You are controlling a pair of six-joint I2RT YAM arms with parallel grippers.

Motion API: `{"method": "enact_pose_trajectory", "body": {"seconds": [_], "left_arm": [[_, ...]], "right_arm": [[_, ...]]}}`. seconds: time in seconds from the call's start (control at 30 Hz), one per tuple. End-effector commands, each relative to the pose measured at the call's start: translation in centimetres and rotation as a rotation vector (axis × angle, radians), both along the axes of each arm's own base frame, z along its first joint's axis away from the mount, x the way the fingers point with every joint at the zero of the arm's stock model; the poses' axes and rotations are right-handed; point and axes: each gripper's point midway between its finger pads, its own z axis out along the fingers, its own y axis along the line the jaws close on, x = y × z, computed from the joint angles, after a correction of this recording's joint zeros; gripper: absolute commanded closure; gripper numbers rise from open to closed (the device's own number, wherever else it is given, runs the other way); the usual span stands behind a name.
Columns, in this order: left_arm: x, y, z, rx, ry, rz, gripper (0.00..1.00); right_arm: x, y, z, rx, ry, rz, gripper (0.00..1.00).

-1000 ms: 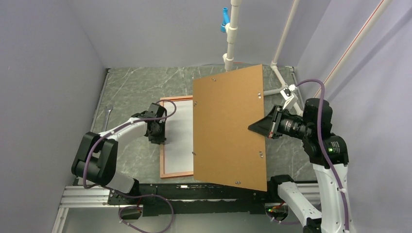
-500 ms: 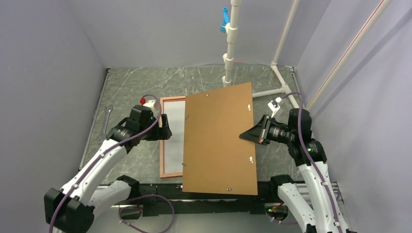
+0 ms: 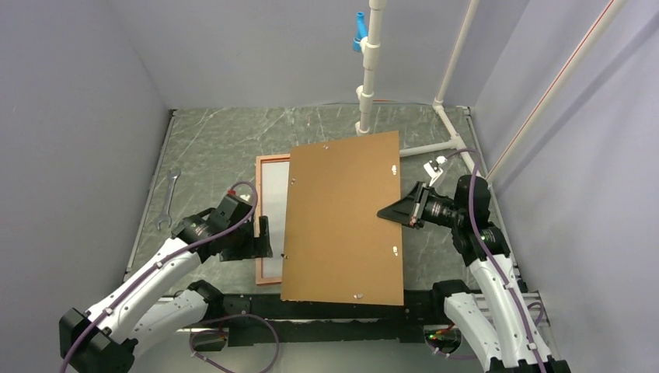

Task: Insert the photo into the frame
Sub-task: Adjust the photo frame item.

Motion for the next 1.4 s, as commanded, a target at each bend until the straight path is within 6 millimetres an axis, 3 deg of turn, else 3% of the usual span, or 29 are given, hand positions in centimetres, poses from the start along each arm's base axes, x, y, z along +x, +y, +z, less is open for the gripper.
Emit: {"method": "enact_pose_trajectory", "body": {"seconds": [0.0, 0.27, 0.47, 0.57, 0.73, 0.9, 1.1, 1.37], "left_arm": [[-1.0, 0.2, 0.7, 0.053, 0.038, 0.04, 0.11], [-0.5, -2.1, 1.7, -0.041, -0.025, 0.022, 0.12], [0.4, -2.5, 2.5, -0.028, -0.052, 0.021, 0.12], [0.8, -1.6, 2.9, 0.035, -0.055, 0.033, 0.11], [1.2, -3.1, 3.9, -0.037, -0.084, -0.007, 0.12], [1.2, -3.1, 4.6, -0.03, -0.082, 0.002, 0.12], [1.1, -1.7, 4.8, 0.023, -0.085, 0.035, 0.11], [0.4, 2.2, 3.3, 0.244, -0.025, 0.103, 0.06]], "right_arm": [[0.5, 0.8, 1.5, 0.072, -0.076, 0.062, 1.0], [1.3, 1.2, -0.1, 0.125, -0.05, 0.089, 1.0], [1.7, 1.3, -0.5, 0.116, -0.042, 0.1, 1.0], [1.8, 1.5, -0.5, 0.147, -0.03, 0.11, 1.0], [2.1, 1.6, -0.9, 0.155, -0.029, 0.12, 1.0], [2.3, 1.7, -1.6, 0.17, -0.016, 0.123, 1.0], [2.8, 2.0, -3.5, 0.176, 0.024, 0.135, 1.0], [3.8, 2.5, -6.2, 0.121, 0.057, 0.195, 1.0]]}}
